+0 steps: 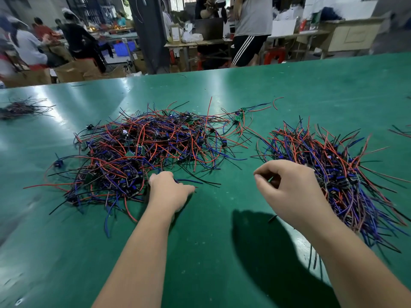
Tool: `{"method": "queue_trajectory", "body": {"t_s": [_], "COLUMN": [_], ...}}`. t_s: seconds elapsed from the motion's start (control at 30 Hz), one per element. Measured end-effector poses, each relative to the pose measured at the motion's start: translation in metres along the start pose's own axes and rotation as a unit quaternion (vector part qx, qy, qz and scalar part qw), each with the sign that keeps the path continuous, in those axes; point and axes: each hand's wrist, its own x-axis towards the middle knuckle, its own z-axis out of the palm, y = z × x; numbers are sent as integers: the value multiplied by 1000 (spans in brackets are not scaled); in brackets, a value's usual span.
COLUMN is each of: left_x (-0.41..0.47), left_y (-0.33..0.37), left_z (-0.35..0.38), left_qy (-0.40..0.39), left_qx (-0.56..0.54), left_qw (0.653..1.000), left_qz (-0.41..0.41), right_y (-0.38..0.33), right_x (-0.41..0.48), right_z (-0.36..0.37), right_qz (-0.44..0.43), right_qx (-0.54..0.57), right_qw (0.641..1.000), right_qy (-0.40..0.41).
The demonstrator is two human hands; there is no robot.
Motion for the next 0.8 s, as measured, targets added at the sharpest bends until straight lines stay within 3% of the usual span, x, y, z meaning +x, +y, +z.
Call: {"method": "queue_trajectory", "body": {"t_s": [0.1,0.23,0.33,0.5,0.57,0.67,0.73,0.8], "left_x": [-2,-5,-8,-1,1,1,-5,-13], "left_y": [2,10,15,9,6,7,12,20], "left_z": [3,9,11,-5,-10,-11,-9,-4], "left_qy": [17,24,3,34,20,-3,9,51], "left_qx": [-149,-362,-493,-659,-687,-680,-630,-559], "left_qw": [989,932,868,737,708,715,766,827], "left_qz": [4,-19,-57,-145,-162,-159,-126,-34], "right_y": [0,-2,-4,-4,-4,-4,-4,-3], "right_x": [-1,-1,-1,-3,-4,-3,-2,-1], "right_z": [2,2,3,4,4,5,6,7], "right_qz": [8,17,25,31,33,35,41,54], "right_qx": [12,36,64,71,74,76,79,95], "right_qw": [1000,999,997,997,996,996,995,993], "right_qy": [-10,-12,-19,-29,-31,-37,-40,-37]}}
